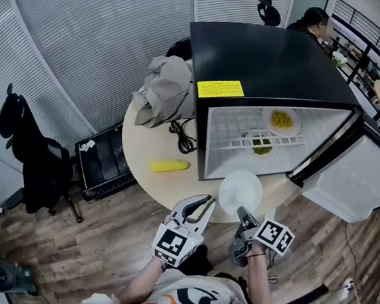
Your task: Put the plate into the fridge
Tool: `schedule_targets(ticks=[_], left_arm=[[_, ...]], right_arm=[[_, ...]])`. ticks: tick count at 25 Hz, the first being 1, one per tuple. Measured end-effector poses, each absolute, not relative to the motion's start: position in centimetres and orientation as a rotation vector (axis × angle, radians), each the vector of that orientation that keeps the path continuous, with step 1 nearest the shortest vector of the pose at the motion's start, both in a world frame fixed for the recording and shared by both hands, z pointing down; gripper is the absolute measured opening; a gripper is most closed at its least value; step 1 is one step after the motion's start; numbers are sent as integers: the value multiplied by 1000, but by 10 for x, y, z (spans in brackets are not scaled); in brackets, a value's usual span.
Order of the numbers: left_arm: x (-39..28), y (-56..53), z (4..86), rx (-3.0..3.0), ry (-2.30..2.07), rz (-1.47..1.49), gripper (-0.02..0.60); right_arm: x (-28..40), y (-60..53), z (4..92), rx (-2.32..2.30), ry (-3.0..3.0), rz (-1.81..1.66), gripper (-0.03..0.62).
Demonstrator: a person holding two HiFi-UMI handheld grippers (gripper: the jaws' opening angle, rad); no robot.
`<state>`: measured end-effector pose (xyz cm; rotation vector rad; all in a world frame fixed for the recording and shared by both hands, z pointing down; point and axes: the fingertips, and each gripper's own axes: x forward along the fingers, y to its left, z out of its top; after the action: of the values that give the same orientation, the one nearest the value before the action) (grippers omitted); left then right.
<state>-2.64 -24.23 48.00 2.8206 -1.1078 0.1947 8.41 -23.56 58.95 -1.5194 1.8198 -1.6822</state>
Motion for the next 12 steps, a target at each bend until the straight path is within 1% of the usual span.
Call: schedule_targets(ticks=[12], left_arm=[[-25,-263,495,2770,-1053,172,48]], right_arm=[[85,-268,594,-1548,1801,-1693,29]])
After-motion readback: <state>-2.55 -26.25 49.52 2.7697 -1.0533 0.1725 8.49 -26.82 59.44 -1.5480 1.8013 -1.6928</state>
